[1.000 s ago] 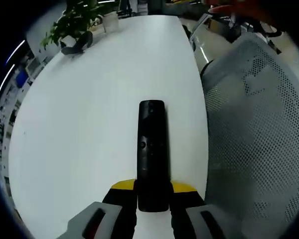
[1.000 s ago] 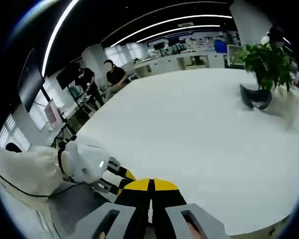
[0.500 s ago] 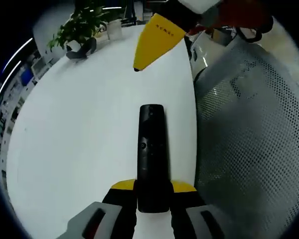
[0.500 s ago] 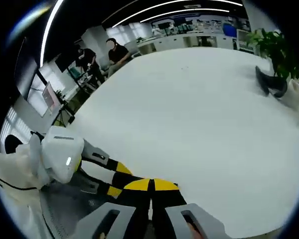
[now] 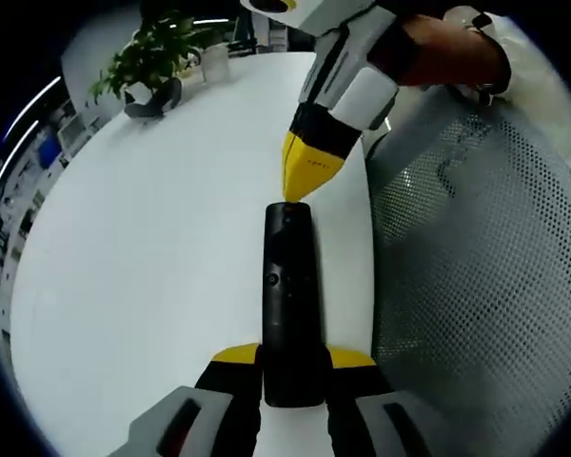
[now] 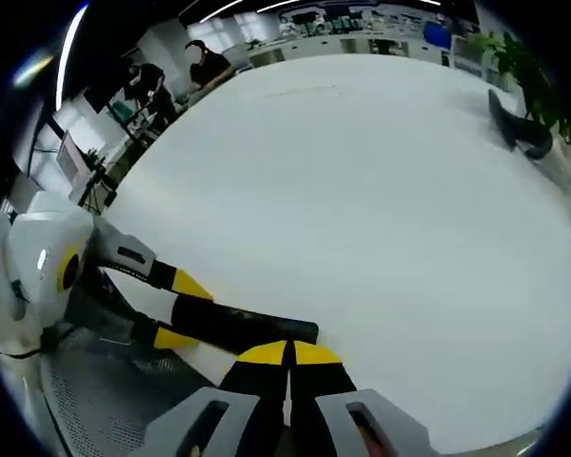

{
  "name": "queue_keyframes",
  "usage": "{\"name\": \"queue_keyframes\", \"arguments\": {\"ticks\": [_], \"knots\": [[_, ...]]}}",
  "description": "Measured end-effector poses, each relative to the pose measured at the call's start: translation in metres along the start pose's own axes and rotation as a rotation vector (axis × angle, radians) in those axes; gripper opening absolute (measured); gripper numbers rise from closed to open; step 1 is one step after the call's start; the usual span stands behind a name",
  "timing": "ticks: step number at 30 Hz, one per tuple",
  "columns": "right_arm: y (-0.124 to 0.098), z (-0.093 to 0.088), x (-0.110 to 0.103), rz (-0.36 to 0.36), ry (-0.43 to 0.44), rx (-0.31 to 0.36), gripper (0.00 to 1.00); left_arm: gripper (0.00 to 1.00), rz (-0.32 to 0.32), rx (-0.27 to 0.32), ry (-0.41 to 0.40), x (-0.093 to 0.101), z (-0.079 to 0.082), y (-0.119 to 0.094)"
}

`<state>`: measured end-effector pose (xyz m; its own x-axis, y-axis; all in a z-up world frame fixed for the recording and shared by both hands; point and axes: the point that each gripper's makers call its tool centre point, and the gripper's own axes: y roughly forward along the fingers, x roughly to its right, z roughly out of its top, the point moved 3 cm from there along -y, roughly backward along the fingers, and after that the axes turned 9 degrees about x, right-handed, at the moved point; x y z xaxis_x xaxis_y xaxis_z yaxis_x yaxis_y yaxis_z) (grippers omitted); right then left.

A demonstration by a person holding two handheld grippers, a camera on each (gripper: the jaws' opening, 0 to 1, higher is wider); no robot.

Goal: Press the specified remote control buttons in sequence, fully releasing each button before pressing the next.

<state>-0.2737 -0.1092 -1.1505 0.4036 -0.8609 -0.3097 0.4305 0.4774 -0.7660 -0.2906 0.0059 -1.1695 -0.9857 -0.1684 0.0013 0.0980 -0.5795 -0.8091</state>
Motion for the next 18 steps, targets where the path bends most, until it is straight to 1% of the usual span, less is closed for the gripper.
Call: {"name": "queue_keyframes", "arguments": {"ticks": [2, 5, 7, 11, 18], "knots": [[0.0014, -0.0005, 0.0015, 0.004, 0.022, 0.015, 0.00, 0.23, -0.001, -0.003, -0.001, 0.0007, 0.0003, -0.0001], [0.0045, -0.0036, 0.0012, 0.013, 0.058, 0.009, 0.00, 0.23, 0.003, -0.009, -0.003, 0.0016, 0.0011, -0.0003], [0.0054, -0.0058, -0.0007, 0.017, 0.055, 0.005, 0.00, 0.23, 0.004, -0.017, -0.002, 0.0018, 0.0015, -0.0001], [0.0047, -0.0042, -0.0004, 0.017, 0.060, 0.005, 0.00, 0.23, 0.001, -0.026, -0.001, 0.0015, 0.0017, -0.0004], [0.0058, -0.0027, -0.0007, 0.017, 0.068, -0.004, 0.00, 0.23, 0.006, -0.025, -0.002, 0.0012, 0.0018, -0.0008]]}}
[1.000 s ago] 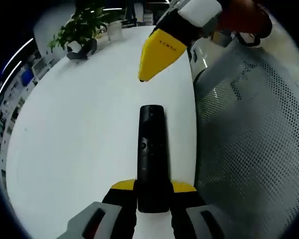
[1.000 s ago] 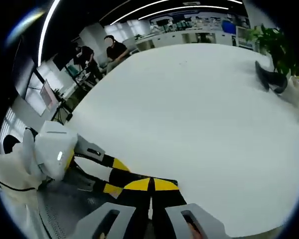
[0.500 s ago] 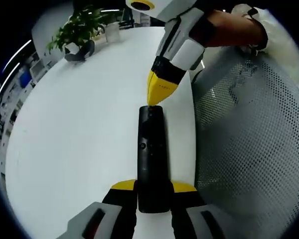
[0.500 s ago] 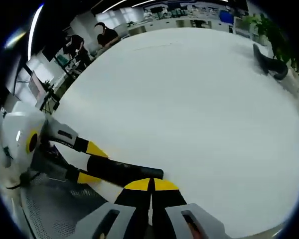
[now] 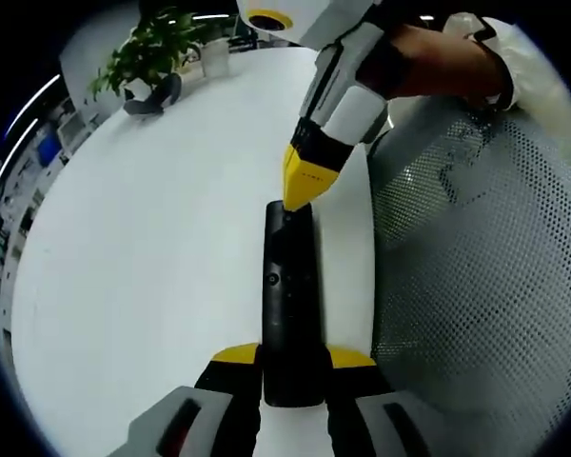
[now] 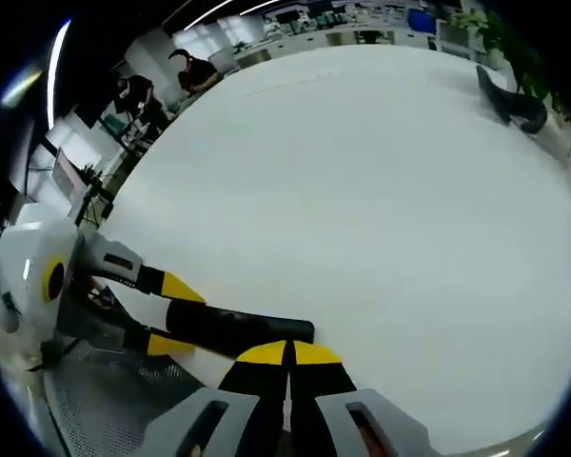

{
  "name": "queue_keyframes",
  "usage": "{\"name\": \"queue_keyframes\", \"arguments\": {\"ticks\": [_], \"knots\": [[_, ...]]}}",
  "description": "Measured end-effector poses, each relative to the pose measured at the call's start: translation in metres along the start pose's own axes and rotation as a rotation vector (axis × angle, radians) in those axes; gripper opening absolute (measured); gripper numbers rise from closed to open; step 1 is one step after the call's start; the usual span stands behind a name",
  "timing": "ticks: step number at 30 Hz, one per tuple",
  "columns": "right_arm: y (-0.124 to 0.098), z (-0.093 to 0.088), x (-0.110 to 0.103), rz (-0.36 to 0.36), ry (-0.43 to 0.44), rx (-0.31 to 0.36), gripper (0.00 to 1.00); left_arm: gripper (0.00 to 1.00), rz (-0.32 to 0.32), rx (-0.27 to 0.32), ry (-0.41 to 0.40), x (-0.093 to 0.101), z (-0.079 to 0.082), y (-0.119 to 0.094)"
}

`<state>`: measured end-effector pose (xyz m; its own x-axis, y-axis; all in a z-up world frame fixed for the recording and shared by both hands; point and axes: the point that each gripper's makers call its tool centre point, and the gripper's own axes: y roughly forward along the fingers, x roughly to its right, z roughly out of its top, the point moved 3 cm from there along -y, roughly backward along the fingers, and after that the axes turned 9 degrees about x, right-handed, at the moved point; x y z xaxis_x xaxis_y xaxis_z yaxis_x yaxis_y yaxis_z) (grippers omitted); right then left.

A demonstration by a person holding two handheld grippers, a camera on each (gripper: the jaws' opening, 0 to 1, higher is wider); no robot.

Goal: Press the specified remote control buttons in sequence, fully releasing each button before pressing the next.

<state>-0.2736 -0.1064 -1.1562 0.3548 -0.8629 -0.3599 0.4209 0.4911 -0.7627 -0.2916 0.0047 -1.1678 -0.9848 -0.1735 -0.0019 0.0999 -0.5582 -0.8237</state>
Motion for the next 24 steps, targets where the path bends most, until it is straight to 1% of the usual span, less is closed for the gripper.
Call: {"name": "queue_keyframes", "arguments": {"ticks": [4, 9, 17, 21, 24], "knots": [[-0.0003, 0.0016, 0.0022, 0.009, 0.051, 0.004, 0.00, 0.23, -0.004, -0.009, 0.013, -0.0005, 0.0004, 0.0004], [0.0004, 0.0025, 0.0006, 0.014, 0.066, 0.014, 0.00, 0.23, -0.002, -0.027, 0.007, -0.0012, 0.0014, 0.0010], [0.0020, 0.0038, -0.0012, 0.019, 0.031, 0.017, 0.00, 0.23, -0.003, -0.066, -0.002, -0.0020, 0.0024, 0.0010], [0.0017, 0.0046, -0.0041, 0.020, 0.011, 0.019, 0.00, 0.23, -0.010, -0.061, -0.001, -0.0021, 0.0012, 0.0001], [0.0002, 0.0075, -0.0054, 0.020, -0.009, 0.041, 0.00, 0.23, -0.013, -0.058, -0.002, -0.0022, 0.0011, 0.0000]]}}
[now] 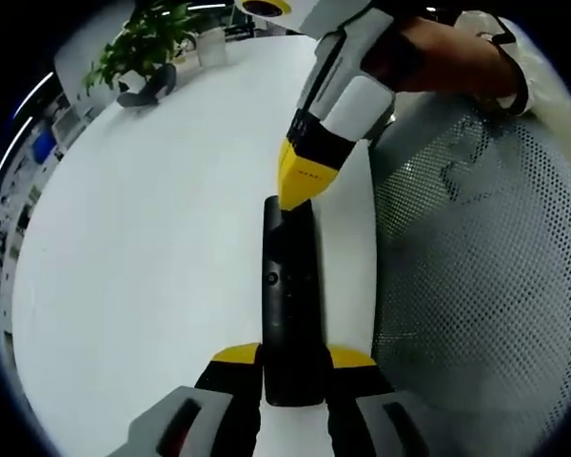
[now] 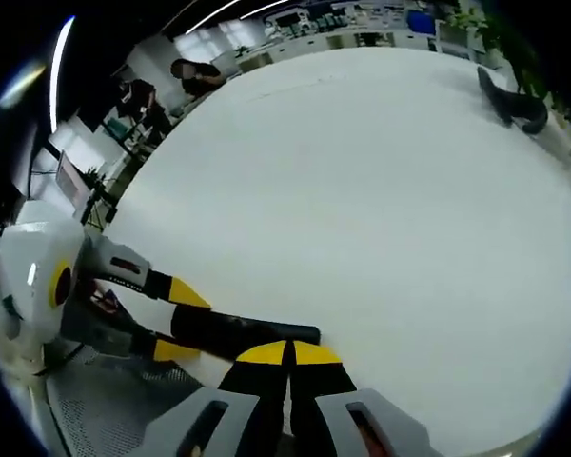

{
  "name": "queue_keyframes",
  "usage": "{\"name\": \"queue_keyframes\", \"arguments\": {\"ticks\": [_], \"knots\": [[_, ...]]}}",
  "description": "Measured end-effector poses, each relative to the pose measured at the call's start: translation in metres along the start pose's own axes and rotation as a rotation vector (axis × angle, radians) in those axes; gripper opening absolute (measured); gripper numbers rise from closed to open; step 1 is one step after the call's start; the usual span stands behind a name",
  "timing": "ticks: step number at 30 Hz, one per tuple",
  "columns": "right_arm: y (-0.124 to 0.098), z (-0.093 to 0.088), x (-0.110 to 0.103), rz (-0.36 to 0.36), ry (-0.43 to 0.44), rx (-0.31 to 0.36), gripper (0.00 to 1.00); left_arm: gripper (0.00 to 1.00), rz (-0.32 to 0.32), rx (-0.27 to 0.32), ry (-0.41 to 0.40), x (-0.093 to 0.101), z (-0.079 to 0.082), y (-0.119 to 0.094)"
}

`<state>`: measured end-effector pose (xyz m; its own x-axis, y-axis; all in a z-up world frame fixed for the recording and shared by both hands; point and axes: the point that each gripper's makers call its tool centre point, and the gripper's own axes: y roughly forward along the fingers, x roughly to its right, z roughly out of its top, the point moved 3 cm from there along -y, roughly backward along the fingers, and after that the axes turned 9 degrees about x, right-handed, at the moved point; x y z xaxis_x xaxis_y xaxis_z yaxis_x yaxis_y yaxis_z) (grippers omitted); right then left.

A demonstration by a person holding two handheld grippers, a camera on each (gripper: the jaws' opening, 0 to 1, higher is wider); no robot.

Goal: Press the specified remote control buttons in sequence, fully releasing each button before pressing the next.

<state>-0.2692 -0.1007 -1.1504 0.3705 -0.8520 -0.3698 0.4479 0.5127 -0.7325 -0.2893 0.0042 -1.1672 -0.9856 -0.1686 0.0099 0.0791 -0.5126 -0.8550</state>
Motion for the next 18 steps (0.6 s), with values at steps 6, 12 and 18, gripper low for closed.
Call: {"name": "queue_keyframes", "arguments": {"ticks": [6, 12, 18], "knots": [[0.003, -0.008, 0.001, -0.008, -0.009, -0.037, 0.00, 0.23, 0.008, -0.001, -0.002, 0.001, 0.000, 0.000], [0.005, -0.006, 0.000, -0.005, -0.028, -0.029, 0.00, 0.23, 0.005, 0.012, 0.002, 0.001, 0.000, 0.000], [0.005, -0.006, 0.003, -0.002, -0.002, -0.017, 0.00, 0.23, 0.004, 0.014, 0.001, 0.000, 0.000, 0.000]]}}
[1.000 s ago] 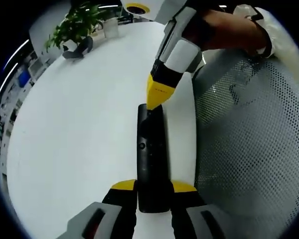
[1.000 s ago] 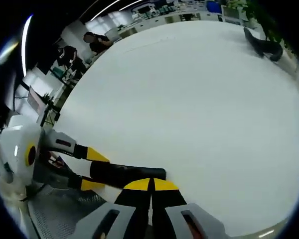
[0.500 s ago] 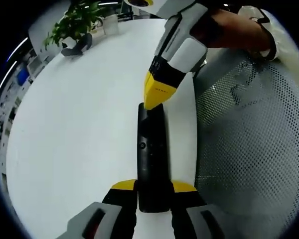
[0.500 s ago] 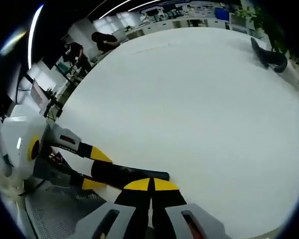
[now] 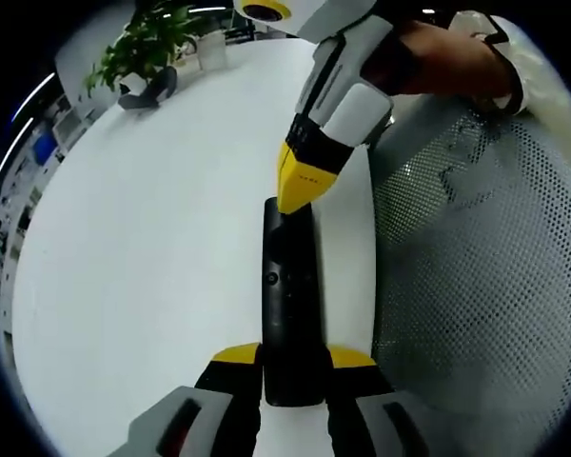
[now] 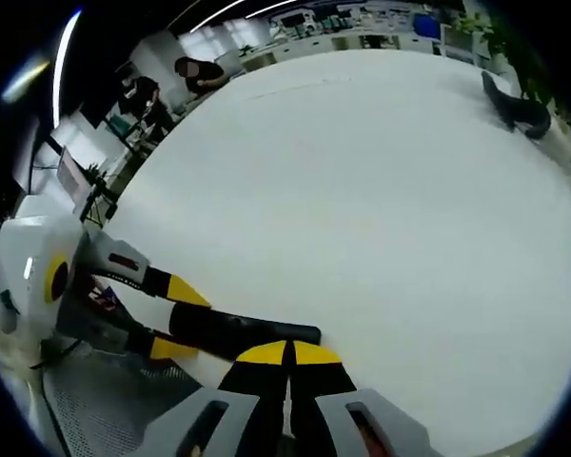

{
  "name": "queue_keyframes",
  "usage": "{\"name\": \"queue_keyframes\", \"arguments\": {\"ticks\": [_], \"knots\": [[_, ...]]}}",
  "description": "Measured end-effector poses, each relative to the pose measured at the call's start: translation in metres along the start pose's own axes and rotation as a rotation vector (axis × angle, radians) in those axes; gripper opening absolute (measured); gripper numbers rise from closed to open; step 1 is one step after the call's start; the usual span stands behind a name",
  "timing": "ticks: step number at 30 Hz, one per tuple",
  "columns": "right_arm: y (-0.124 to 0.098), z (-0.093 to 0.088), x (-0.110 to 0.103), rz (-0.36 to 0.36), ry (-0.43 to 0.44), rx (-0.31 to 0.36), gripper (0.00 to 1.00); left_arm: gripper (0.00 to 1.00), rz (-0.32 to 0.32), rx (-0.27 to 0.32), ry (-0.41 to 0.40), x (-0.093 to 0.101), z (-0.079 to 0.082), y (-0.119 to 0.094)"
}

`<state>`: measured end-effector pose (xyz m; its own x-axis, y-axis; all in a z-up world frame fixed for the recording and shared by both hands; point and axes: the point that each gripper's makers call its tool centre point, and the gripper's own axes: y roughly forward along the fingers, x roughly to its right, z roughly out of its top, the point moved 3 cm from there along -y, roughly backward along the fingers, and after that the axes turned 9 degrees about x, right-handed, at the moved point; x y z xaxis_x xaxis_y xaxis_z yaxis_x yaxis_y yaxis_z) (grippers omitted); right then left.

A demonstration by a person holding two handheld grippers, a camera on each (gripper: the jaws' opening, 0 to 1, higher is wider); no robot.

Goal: Press the specified remote control buttons in sequence, fully releasing each button before pressing the next.

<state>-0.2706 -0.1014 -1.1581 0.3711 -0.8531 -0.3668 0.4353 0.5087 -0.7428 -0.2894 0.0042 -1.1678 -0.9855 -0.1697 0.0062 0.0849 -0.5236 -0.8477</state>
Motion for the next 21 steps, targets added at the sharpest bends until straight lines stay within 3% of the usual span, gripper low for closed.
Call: {"name": "queue_keyframes", "arguments": {"ticks": [2, 6, 12, 17, 21], "knots": [[0.0001, 0.0005, 0.0013, -0.004, 0.005, 0.006, 0.00, 0.23, 0.000, 0.002, -0.002, -0.0002, 0.0002, 0.0002], [-0.0007, 0.0006, 0.0056, 0.009, 0.114, 0.034, 0.00, 0.23, 0.003, 0.009, -0.013, -0.0006, 0.0003, 0.0006], [0.0005, 0.0015, 0.0055, -0.006, 0.102, 0.034, 0.00, 0.23, 0.004, 0.009, -0.020, -0.0011, 0.0006, 0.0012], [-0.0007, 0.0009, 0.0059, 0.010, 0.154, 0.038, 0.00, 0.23, 0.011, 0.010, -0.024, -0.0004, 0.0005, 0.0012], [-0.0005, 0.0015, 0.0032, 0.003, 0.111, 0.027, 0.00, 0.23, 0.015, 0.020, -0.035, -0.0002, 0.0001, 0.0010]]}}
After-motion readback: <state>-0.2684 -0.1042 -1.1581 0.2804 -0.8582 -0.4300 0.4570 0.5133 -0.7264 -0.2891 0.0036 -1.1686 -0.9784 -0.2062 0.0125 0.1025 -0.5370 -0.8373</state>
